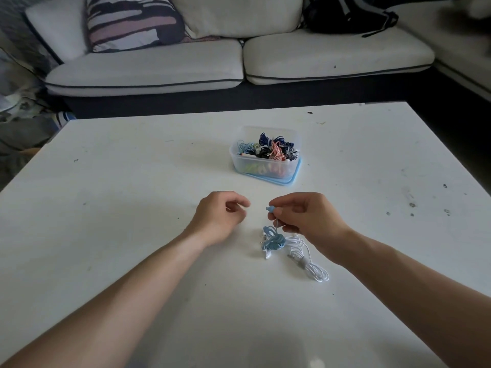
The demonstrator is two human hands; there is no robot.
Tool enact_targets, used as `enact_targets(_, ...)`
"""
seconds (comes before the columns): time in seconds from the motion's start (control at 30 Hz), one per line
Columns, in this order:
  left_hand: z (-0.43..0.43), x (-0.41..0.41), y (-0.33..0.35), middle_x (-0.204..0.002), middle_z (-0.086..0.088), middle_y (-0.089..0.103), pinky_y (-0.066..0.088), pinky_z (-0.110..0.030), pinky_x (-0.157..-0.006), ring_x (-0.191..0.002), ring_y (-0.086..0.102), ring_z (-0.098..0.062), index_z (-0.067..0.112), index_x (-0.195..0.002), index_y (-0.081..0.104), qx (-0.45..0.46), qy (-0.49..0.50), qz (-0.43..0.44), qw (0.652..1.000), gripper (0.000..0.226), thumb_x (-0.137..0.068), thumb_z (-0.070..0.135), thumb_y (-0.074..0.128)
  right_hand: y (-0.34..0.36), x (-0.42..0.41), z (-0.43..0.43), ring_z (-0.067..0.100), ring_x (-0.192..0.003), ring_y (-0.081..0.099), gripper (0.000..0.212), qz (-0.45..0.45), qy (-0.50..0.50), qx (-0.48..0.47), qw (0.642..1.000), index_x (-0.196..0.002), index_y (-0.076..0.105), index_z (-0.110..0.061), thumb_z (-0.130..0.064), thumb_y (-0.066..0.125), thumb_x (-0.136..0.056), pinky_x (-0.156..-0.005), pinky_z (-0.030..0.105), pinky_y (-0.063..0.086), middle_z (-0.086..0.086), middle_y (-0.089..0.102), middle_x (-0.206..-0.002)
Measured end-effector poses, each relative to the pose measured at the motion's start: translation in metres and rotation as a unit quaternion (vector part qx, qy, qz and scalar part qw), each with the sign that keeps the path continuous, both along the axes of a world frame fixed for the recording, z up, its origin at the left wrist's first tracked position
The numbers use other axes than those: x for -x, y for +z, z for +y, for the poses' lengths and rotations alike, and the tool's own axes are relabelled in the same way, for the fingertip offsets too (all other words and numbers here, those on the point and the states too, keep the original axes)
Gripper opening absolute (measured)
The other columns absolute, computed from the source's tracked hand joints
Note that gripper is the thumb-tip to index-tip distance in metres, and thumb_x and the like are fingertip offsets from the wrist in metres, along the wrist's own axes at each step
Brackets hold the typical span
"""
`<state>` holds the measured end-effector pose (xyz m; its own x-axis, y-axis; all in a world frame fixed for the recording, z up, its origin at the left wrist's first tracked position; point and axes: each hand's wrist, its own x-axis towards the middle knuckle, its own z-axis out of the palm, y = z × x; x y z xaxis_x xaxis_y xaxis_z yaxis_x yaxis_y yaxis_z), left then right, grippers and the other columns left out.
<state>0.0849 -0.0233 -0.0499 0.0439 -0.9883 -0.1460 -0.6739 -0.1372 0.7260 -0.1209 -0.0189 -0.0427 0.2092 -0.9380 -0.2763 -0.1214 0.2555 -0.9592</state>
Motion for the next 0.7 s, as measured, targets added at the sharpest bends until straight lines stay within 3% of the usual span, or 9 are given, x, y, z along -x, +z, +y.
enact_targets(0.1,0.005,0.010,0.012,-0.077,0.010,0.070,0.054,-0.017,-0.071,-0.070,0.062,-0.004,0.021,-0.094,0.076,-0.018,-0.013,0.134,0.991,0.011,-0.090,0.014,0.068,0.000,-0.001,0.000,0.014,-0.072,0.069,0.005,0.001,0.006,-0.003,1.000,-0.093,0.075,-0.011,-0.010,0.072,-0.089,-0.068,0.026,0.054,0.009,0.077,-0.084)
enact_targets(0.27,0.012,0.018,0.019,-0.091,-0.009,0.070,0.056,-0.021,-0.071,-0.077,0.069,-0.013,0.011,-0.098,0.071,-0.058,0.007,0.273,0.960,0.008,-0.092,0.010,0.066,0.003,-0.002,0.002,0.015,-0.074,0.070,0.005,-0.013,0.019,-0.016,1.000,-0.094,0.074,-0.010,-0.009,0.072,-0.089,-0.067,0.026,0.055,0.011,0.077,-0.088)
enact_targets(0.43,0.013,0.021,0.022,-0.092,-0.015,0.074,0.058,-0.023,-0.073,-0.083,0.073,-0.021,0.004,-0.100,0.067,-0.072,0.027,0.333,0.940,0.011,-0.088,0.005,0.069,0.002,-0.002,0.003,0.016,-0.075,0.069,0.009,-0.028,0.033,-0.020,0.999,-0.098,0.073,-0.007,-0.008,0.071,-0.090,-0.071,0.028,0.058,0.015,0.077,-0.093)
enact_targets(0.7,0.015,0.022,0.025,-0.086,-0.016,0.075,0.060,-0.026,-0.076,-0.080,0.074,-0.024,0.007,-0.090,0.068,-0.065,0.058,0.346,0.934,0.014,-0.080,0.000,0.075,0.002,-0.002,0.002,0.020,-0.075,0.069,0.006,-0.054,0.023,-0.011,0.998,-0.095,0.073,-0.007,-0.007,0.070,-0.090,-0.069,0.029,0.056,0.016,0.075,-0.090)
